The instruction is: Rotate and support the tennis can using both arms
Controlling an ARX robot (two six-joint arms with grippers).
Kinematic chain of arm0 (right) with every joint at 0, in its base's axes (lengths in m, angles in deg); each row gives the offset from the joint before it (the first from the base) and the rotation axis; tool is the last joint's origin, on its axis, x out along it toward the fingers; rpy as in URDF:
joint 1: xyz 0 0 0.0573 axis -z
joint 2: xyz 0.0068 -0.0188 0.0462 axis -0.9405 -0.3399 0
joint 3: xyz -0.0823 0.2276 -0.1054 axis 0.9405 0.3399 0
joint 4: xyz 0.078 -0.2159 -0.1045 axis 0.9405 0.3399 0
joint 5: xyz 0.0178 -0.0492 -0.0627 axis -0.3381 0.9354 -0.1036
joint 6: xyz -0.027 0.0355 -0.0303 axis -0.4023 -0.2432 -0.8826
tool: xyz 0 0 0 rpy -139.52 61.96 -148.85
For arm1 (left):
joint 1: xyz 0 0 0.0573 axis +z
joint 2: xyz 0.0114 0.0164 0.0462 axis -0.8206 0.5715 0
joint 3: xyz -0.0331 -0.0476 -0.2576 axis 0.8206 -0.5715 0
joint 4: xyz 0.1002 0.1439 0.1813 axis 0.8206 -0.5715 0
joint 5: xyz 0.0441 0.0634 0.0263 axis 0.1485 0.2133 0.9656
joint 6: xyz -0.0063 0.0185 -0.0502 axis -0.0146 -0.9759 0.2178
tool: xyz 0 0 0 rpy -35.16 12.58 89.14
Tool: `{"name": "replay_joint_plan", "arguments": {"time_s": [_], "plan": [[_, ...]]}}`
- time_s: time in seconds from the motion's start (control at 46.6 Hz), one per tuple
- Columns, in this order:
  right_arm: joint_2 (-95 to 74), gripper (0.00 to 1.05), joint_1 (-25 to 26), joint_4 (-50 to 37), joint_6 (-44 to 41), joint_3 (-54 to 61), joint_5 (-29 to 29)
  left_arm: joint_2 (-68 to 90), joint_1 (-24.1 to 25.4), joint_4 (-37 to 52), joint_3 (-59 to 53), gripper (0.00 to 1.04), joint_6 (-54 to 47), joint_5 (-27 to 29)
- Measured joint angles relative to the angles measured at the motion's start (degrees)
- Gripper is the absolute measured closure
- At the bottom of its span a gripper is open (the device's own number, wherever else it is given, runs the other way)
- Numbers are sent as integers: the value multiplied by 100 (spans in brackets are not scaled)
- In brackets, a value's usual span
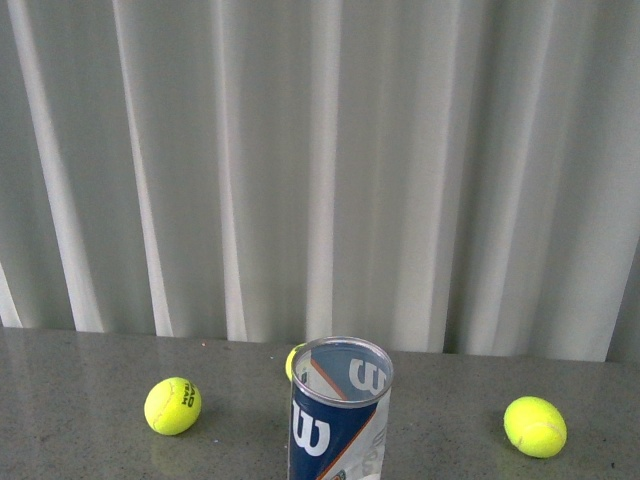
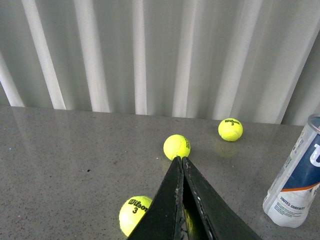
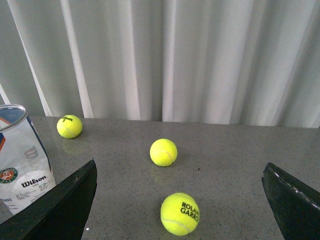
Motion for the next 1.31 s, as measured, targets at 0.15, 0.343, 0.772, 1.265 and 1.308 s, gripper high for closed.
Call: {"name": "replay_joint_plan", "arguments": {"time_s": [0.15, 0.343, 0.772, 1.265, 1.308], "plan": [[0, 7, 0, 0, 0, 0, 2, -761, 0, -964, 2, 101, -4, -2], [0, 7, 0, 0, 0, 0, 0, -1014, 0, -1054, 2, 101, -4, 0], [0, 7, 0, 0, 0, 0, 0, -1016, 0, -1060, 2, 37, -2, 0], [0, 7, 0, 0, 0, 0, 0, -1016, 0, -1060, 2, 7, -7, 0], [0, 7, 0, 0, 0, 0, 0, -1016, 0, -1060, 2, 7, -7, 0]]}}
